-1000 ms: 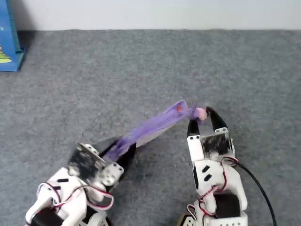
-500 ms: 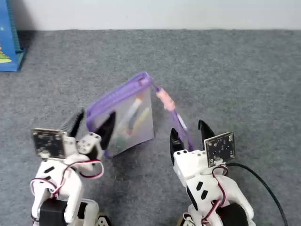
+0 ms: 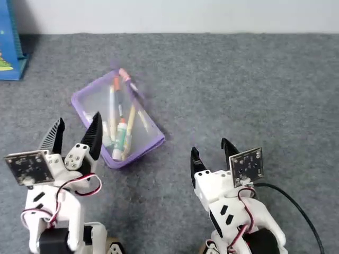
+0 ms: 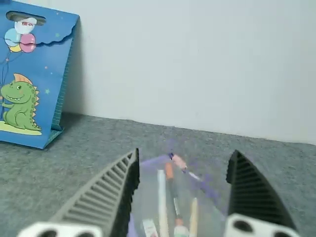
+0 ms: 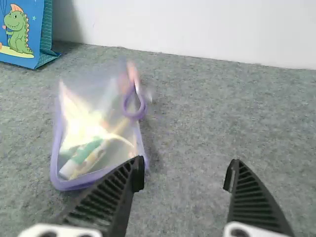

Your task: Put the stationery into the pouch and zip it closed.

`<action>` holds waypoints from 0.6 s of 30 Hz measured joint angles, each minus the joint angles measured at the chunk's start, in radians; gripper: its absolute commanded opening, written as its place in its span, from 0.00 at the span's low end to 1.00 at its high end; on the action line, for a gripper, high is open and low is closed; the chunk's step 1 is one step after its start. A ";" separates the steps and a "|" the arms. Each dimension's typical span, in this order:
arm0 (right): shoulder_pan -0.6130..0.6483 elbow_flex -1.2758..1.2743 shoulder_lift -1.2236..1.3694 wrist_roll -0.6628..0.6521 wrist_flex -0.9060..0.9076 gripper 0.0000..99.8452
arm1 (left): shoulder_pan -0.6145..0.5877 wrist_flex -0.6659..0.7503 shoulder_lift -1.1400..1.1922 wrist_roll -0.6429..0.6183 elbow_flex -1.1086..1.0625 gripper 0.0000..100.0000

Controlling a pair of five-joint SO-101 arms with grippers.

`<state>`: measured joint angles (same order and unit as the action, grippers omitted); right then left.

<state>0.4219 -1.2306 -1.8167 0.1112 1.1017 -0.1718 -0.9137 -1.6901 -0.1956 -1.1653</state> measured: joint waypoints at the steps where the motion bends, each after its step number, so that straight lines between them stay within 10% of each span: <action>1: -0.015 0.000 0.000 0.000 0.000 0.26 | 0.002 -0.025 0.000 0.000 0.009 0.27; 8: -0.178 -0.043 0.003 0.000 0.000 0.00 | 0.002 -0.107 0.000 0.002 0.014 0.01; 18: -0.273 -0.199 0.014 0.000 0.000 0.01 | 0.109 -0.107 0.009 0.092 -0.137 0.02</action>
<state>0.1488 -1.4300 -1.8029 0.1112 1.1017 -0.0629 -1.0211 -1.6809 -0.1036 -1.3019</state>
